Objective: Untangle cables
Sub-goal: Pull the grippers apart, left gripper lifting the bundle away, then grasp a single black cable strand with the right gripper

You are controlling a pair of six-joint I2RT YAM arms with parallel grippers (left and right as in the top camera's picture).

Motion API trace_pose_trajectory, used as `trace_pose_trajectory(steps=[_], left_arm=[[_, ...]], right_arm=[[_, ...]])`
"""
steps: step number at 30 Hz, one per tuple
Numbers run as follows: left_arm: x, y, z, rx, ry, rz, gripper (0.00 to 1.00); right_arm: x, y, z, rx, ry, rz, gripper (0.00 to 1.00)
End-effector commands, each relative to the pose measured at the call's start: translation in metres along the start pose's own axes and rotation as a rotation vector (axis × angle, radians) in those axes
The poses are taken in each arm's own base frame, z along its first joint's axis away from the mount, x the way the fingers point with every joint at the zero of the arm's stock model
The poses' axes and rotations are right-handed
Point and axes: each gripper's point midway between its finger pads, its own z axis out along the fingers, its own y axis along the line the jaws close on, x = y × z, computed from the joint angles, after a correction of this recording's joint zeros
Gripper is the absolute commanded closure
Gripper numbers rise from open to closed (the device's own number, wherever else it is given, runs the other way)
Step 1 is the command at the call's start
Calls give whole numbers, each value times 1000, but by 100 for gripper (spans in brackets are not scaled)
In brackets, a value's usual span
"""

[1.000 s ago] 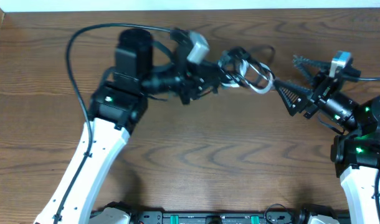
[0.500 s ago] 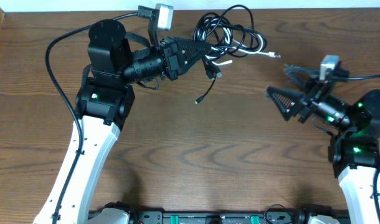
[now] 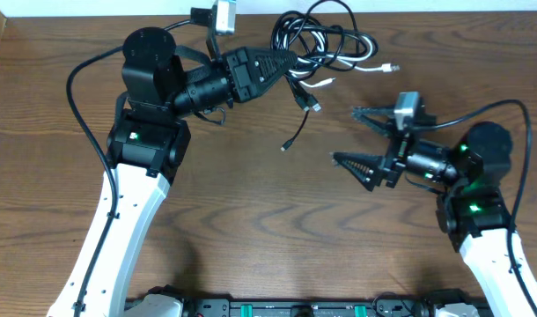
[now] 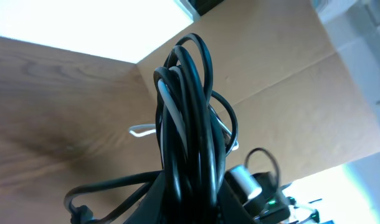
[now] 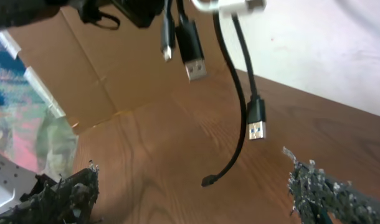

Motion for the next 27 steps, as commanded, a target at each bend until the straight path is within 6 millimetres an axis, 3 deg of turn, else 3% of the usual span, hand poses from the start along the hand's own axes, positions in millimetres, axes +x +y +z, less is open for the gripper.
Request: trace_pose_trajectory(steps=[1,8,18,27], left_arm=[[-5,-8,-1,15,-17,-88,93],[-3,-9,0,20,-6,-130,93],[22,-27,18,62,67,-142,93],[36,-40,28,93,110,-203,93]], right_arm=[[2,-6,8,23,6,-37,5],[1,-8,11,19,1,-87,5],[-5,-11,13,42,-22,-167,7],[-9,-11,13,50,-35,-243,28]])
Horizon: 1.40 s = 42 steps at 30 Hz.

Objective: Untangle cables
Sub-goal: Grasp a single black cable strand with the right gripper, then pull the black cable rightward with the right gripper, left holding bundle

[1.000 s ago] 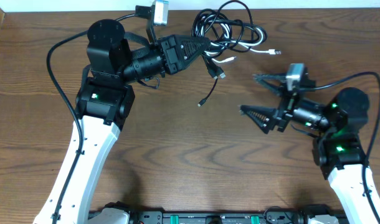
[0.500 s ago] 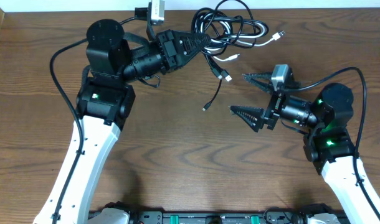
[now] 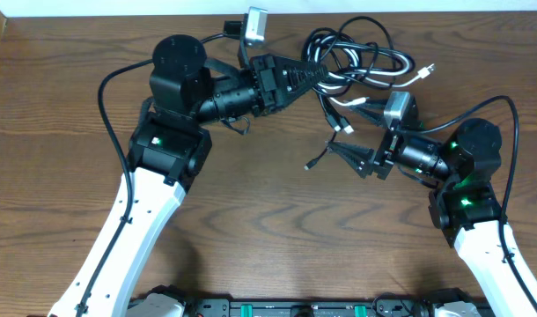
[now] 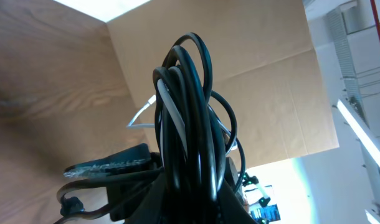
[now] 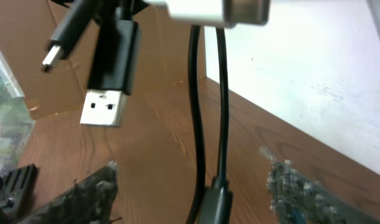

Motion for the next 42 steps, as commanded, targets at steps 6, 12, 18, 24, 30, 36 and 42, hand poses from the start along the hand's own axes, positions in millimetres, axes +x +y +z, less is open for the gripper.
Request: trace_pose_trajectory(steps=[6,12,18,24,30,36,42], left_arm=[[12,-14,8,34,38,-43,93],[13,-15,8,36,42,-57,92],[13,-15,8,35,42,-60,93],[10,-20,8,52,30,-36,93],[4,-29,6,86,11,13,93],[-6,-26,0,77,-18,15,93],[-20,-20,-11,60,-62,15,92]], right_arm=[[-1,-1,4,3,-1,-30,42],[3,-4,6,3,7,-17,85],[4,-4,6,3,9,-16,99],[4,-5,6,4,9,-14,99],[10,-6,6,10,31,17,99],[25,-17,5,78,78,82,99],[38,-18,3,91,124,92,99]])
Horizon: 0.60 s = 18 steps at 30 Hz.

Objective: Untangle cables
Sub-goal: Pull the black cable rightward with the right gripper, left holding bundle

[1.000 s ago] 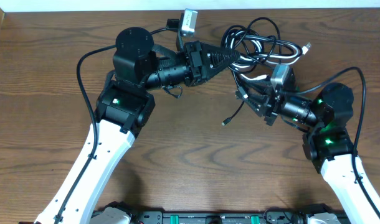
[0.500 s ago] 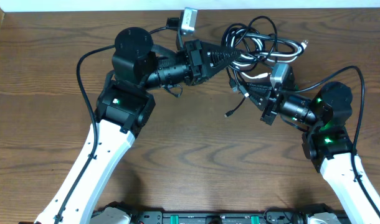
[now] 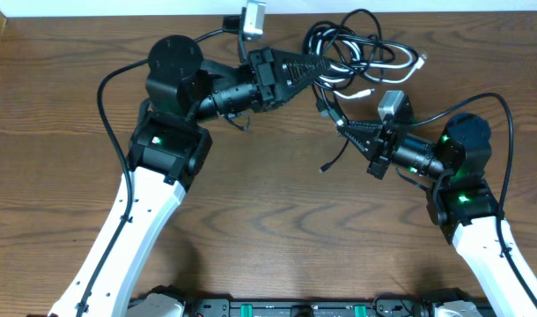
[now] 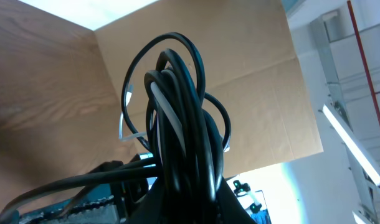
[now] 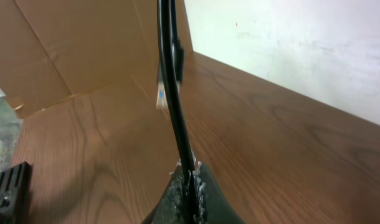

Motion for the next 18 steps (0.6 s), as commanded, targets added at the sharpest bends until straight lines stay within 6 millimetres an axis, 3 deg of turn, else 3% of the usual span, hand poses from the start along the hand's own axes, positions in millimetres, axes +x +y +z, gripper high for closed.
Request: trace_pose_trajectory(steps=[1,8,18], left_arm=[[-12,-6,-10,10,-34,21,93],[-30,0,-24,-9,-89,2,93],[-47,-8,-40,14,-131,61,93]], right_arm=[[6,-3,2,21,30,-12,99],[29,-22,-1,138,109,60,99],[73,-56,-19,385,273,153,99]])
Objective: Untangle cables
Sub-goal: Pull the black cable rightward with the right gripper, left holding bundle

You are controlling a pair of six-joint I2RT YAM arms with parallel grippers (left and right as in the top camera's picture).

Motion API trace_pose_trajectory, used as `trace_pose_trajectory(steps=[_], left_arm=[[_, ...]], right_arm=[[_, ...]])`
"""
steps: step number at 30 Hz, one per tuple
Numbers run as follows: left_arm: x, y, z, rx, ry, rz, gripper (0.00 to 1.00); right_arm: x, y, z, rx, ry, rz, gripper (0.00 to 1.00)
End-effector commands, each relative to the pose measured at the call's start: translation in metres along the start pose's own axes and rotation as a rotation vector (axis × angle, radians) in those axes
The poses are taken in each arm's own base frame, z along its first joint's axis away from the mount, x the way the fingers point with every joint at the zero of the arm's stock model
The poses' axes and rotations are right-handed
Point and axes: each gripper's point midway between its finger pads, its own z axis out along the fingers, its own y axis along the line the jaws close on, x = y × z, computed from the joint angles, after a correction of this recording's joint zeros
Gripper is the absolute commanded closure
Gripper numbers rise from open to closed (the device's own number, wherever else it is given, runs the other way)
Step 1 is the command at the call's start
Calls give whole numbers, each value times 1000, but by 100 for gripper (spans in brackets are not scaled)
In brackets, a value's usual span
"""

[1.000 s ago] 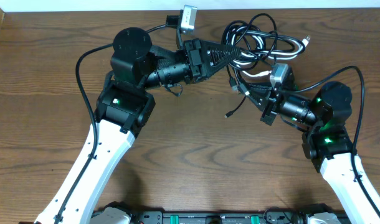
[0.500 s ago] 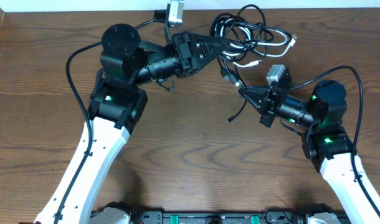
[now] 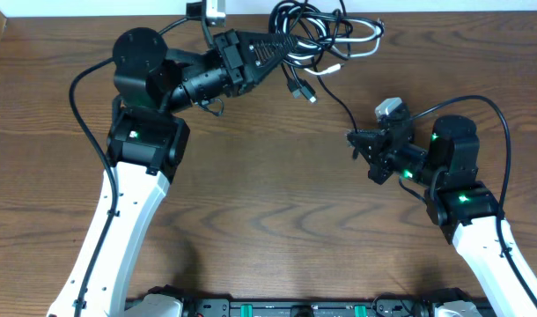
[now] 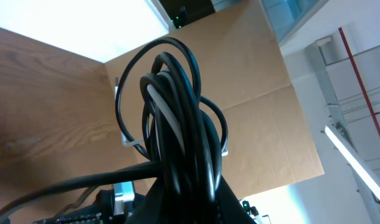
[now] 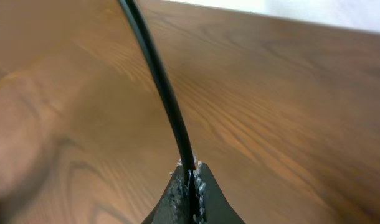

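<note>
My left gripper (image 3: 282, 44) is shut on a tangled bundle of black cables (image 3: 317, 26) with a white cable (image 3: 361, 31) in it, held above the table's far edge. In the left wrist view the cable bundle (image 4: 177, 124) rises from the jaws as a thick loop. USB plugs (image 3: 299, 91) dangle below the bundle. One thin black cable (image 3: 339, 101) runs from the bundle down to my right gripper (image 3: 355, 141), which is shut on it. The right wrist view shows that black cable (image 5: 159, 87) pinched between the closed fingertips (image 5: 177, 180).
The brown wooden table (image 3: 251, 220) lies under both arms. A cardboard wall (image 4: 258, 93) stands behind the table. The white arm links and their black supply cords reach in from the front left and front right.
My left gripper has carried the bundle left and toward the far edge. My right gripper, still shut on the black cable, sits slightly nearer and to the right, so the strand spans a longer gap.
At first my left gripper held the bundle up while the right stood open, apart from the dangling ends. Then the open right jaws flanked a hanging black cable. Then they were shut on it. Now the two grippers are farther apart with that cable between them.
</note>
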Motion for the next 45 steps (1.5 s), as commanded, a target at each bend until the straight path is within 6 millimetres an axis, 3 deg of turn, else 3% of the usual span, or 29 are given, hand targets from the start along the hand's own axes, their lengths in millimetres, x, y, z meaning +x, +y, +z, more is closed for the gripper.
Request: trace_pose_trajectory(steps=[1,10,22,30,45], left_arm=[[-8,-12,-8,20,-25,36,92],[-12,-12,-12,20,-39,43,93],[-41,-11,-41,-7,-138,30,93],[-52,-7,-52,-23,-176,29,92],[-78,3,-81,-63,-269,36,92]], right_arm=[[9,-24,-1,147,43,6,99],[17,-26,-2,163,74,1,99],[45,-51,-11,322,190,33,99],[64,-72,-25,470,274,49,99],[81,-113,-61,645,320,139,99]])
